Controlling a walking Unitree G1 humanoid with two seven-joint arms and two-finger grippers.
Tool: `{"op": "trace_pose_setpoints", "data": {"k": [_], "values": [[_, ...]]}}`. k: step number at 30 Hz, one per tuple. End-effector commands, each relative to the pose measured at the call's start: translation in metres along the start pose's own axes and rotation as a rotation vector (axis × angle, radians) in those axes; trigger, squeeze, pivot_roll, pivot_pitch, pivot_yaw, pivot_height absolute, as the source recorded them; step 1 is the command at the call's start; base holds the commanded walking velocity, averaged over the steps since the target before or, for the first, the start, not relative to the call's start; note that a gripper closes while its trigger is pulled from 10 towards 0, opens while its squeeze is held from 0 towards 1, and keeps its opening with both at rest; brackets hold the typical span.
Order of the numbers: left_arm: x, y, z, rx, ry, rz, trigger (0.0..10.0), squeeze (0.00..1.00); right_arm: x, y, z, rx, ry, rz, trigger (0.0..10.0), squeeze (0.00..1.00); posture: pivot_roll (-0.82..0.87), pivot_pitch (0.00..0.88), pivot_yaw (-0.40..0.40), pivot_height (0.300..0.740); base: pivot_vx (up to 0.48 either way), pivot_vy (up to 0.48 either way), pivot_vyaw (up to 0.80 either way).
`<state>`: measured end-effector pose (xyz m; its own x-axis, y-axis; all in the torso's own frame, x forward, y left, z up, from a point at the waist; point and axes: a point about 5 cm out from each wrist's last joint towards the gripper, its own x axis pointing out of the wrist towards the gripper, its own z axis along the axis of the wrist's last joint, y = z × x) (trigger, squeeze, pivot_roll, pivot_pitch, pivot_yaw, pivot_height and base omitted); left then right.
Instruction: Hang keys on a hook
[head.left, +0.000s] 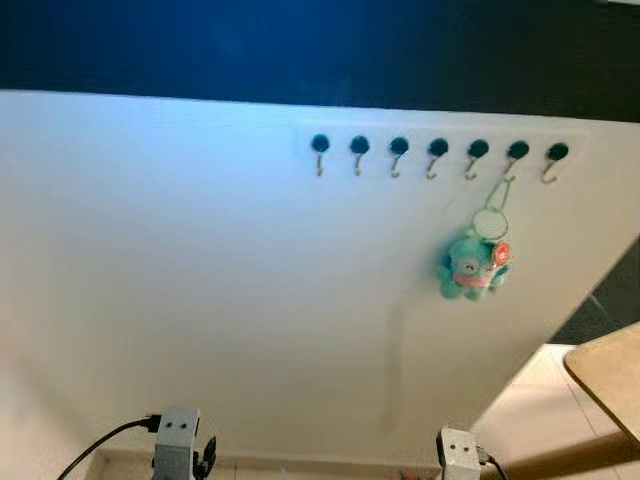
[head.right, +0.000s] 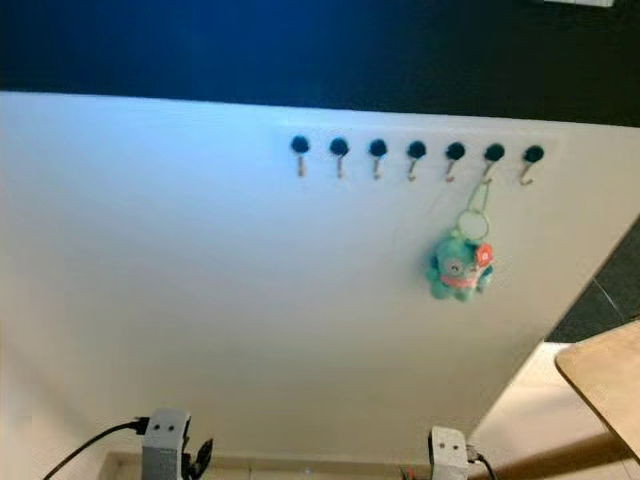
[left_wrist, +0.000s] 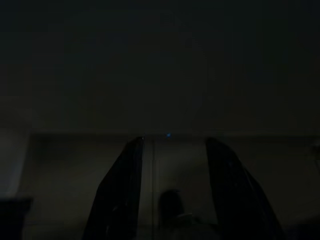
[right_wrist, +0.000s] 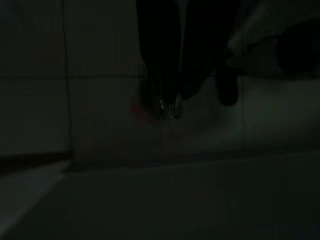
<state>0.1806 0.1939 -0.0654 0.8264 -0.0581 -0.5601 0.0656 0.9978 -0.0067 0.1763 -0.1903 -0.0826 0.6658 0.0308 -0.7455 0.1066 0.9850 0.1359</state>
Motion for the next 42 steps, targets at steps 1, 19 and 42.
{"op": "trace_pose_setpoints", "data": {"k": [1,19,42], "values": [[0.002,-0.002,0.003,0.016,-0.001,-0.019,10.0,0.00,-0.001,0.001,-0.004,0.013,0.009,0.001,10.0,0.00,0.04,0.026,-0.018,0.740,-0.356,0.000,0.00],[0.005,-0.004,0.000,0.120,0.075,-0.027,10.0,0.00,-0.002,0.001,-0.009,0.022,0.024,-0.006,10.0,0.00,0.04,0.035,-0.024,0.740,-0.056,-0.133,0.00],[0.011,0.007,0.031,0.208,-0.081,-0.004,10.0,0.00,0.000,0.029,0.068,-0.253,-0.397,0.213,10.0,0.00,0.04,0.054,-0.036,0.740,0.000,-0.042,0.00]]}}
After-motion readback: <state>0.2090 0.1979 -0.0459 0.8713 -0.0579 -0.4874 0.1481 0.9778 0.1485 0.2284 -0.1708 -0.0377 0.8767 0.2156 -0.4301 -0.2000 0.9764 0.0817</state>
